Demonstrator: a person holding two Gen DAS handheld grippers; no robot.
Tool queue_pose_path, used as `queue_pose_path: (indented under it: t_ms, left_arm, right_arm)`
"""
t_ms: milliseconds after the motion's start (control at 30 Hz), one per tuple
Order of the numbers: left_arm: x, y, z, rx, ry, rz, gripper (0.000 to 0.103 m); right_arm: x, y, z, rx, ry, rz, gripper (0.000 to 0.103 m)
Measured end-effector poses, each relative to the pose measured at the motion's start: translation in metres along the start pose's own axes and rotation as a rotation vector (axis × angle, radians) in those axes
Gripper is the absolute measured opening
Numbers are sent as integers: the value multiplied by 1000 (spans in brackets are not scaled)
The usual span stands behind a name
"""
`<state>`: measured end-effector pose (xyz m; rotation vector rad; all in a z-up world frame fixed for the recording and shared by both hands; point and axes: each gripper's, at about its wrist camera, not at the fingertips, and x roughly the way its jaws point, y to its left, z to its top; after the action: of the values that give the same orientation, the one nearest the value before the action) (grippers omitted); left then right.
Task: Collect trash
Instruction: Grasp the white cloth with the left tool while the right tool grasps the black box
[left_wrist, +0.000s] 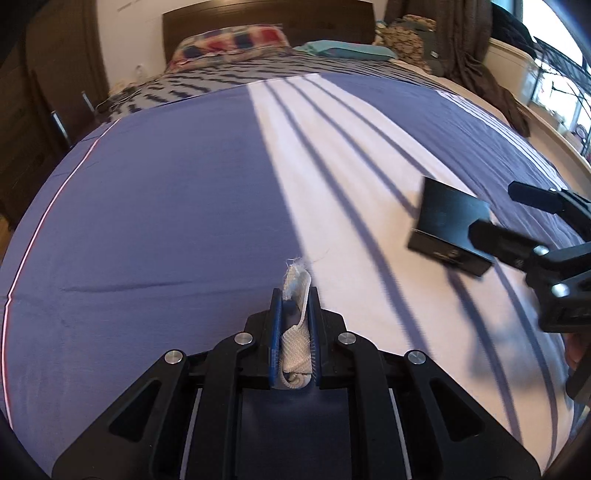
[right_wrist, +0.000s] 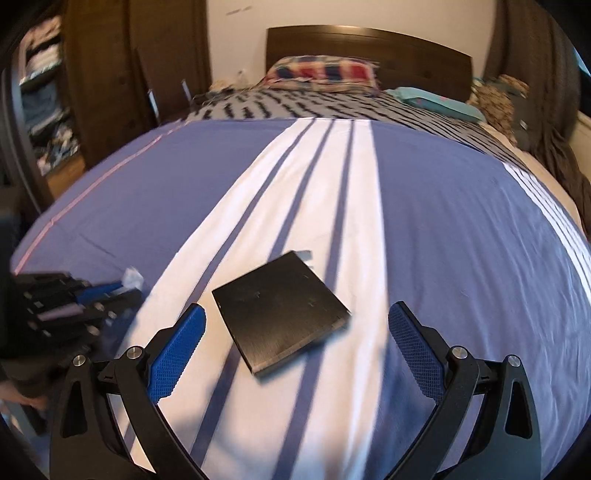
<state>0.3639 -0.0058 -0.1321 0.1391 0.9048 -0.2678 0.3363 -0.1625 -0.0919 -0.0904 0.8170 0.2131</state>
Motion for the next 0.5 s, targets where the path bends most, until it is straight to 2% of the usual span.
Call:
queue_pose_path:
  t_ms: [100,200,367,433,467,500]
  left_arm:
    - [-1,11,2,-12,-1,5,12]
    - [2,16,3,-18,-1,8,12]
    - [7,16,4,-22,7,0,12]
    - [7,15,4,-25,5,-6,12]
    - [5,14,2,-26,4,-9,12]
    - [4,13,1,-27,4,-12,12]
  right_arm:
    - [15,7,4,-49,50,33,99]
    - [29,11,6,-81,86,15,100]
    - [43,1,10,-32,130,29,98]
    - [46,-5,10,9,137,30,77]
    - [42,-8,9,28,126,28,71]
    - [40,-11,8,43,118,26,53]
